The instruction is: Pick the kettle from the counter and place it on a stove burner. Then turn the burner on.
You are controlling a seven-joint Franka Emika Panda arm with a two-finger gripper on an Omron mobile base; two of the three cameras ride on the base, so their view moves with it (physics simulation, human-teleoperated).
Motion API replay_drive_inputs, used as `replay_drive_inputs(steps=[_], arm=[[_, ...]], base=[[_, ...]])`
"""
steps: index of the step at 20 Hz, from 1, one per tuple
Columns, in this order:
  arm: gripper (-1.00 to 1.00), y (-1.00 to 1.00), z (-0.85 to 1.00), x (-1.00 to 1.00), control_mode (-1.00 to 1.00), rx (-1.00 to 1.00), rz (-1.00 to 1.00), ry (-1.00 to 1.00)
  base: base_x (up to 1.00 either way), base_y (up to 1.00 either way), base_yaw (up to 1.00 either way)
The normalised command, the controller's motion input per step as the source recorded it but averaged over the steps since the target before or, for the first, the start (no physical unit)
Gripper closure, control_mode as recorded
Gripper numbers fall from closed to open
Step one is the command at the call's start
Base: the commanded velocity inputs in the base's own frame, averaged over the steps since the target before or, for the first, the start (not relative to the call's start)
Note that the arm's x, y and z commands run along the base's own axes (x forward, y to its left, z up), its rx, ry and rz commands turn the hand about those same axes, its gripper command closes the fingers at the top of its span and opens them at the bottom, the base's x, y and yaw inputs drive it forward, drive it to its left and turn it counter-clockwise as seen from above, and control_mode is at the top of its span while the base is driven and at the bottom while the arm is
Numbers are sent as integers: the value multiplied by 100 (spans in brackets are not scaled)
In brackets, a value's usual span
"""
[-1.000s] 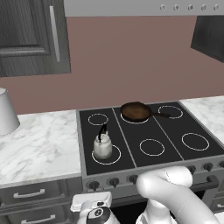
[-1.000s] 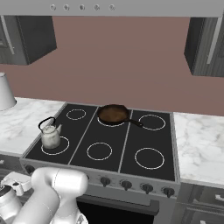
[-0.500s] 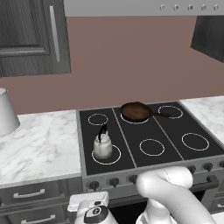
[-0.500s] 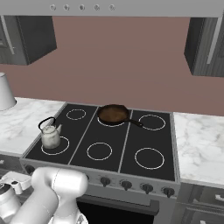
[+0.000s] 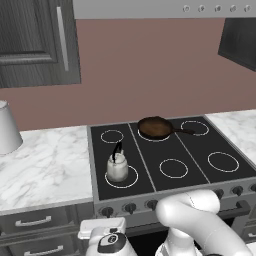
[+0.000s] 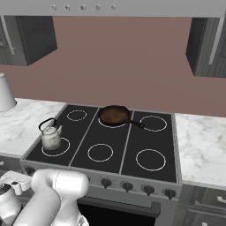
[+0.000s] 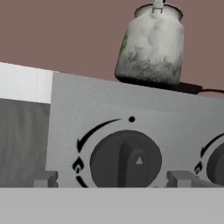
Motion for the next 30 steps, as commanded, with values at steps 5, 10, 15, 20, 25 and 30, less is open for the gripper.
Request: replay_drive_inputs(steps=[5,10,15,20,25,30], arm=[[-100,0,15,0,-100,0,0,-4],[-100,-1,21,0,-100,0,0,-4],[-100,0,5,0,-100,0,0,-1],[-100,-20,-12,0,-100,0,1,0],[-100,-9,-14,0,-100,-2,0,0],[-100,0,0,0,-100,0,0,0]], base=[[0,0,0],[0,0,0],[0,0,0],[0,0,0],[0,0,0],[0,0,0]])
